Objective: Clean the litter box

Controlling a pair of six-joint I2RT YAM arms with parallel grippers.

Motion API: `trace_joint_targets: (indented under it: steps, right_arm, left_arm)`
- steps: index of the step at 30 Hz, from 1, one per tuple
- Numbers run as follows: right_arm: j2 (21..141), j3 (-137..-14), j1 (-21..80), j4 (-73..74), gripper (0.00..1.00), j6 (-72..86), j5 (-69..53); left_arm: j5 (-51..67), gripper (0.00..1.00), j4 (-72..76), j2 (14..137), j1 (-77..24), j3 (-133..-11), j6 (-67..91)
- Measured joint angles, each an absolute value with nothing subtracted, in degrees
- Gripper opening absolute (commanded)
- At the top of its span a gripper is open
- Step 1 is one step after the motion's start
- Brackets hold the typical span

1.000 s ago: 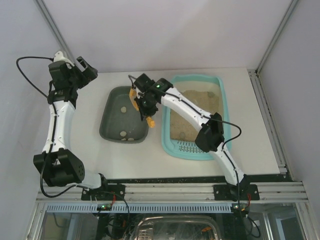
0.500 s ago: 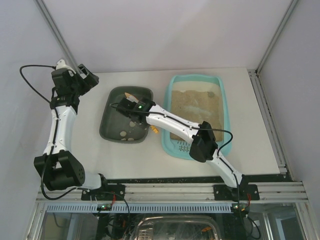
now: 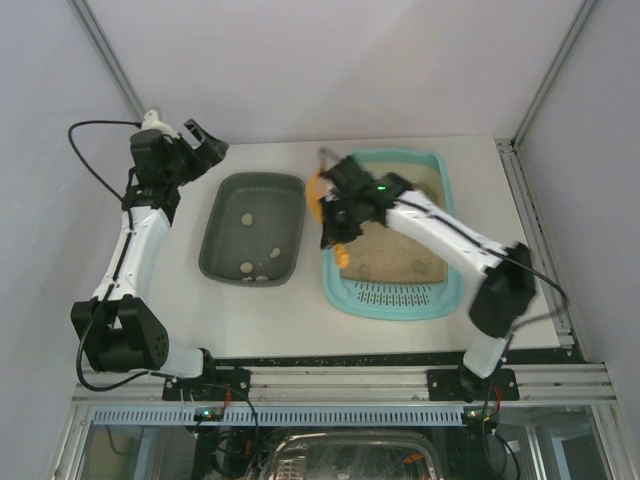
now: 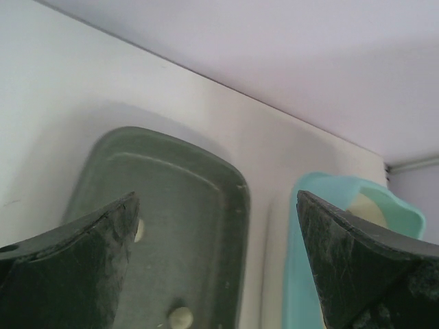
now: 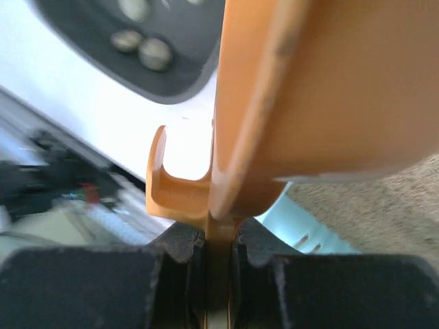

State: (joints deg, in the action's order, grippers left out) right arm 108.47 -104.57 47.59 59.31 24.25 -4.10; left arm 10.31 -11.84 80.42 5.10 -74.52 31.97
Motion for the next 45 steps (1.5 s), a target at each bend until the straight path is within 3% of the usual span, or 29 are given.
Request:
trace_joint_targets:
  steps: [4,7,12,16,21,35,39,45]
  right_arm:
    - [89.38,-85.34,34.59,43.46,0.00,36.60,-22.37]
    - [81.34,-73.25,26.57,27.11,0.00,48.38,-33.89]
    - [83.85,-58.98,22.15,-1.83,0.00,71.68,-47.33]
    - [89.49,-55.13,23.42,-19.81,0.00,89.10,-49.06]
    - [89.71,-49.39,24.51,-36.75,0.00,105.30,-38.70]
    - [92.47,-47.81,27.51,-42.59,0.00,118.34,-10.41]
    - [92.55,-51.55,25.67,-30.65,0.00,115.66,-12.84]
    - [90.48,-62.52,20.47,-4.23,0.00,96.33,-18.74]
  left_arm:
    - [11.16,1.00,-10.61,83.72,1.17,-75.37,34.00]
    - [11.11,1.00,-10.35,86.63,0.43,-76.18,34.63]
    - [10.90,1.00,-10.00,90.41,-0.03,-76.79,35.24]
    - [10.94,1.00,-9.82,92.20,-0.32,-76.82,35.33]
    - [11.29,1.00,-9.45,93.06,-0.16,-76.82,34.94]
    - [12.25,1.00,-8.27,93.12,1.02,-76.62,34.79]
    - [12.69,1.00,-8.08,93.12,1.04,-76.62,34.76]
    - [13.87,1.00,-9.08,95.92,0.21,-81.08,33.39]
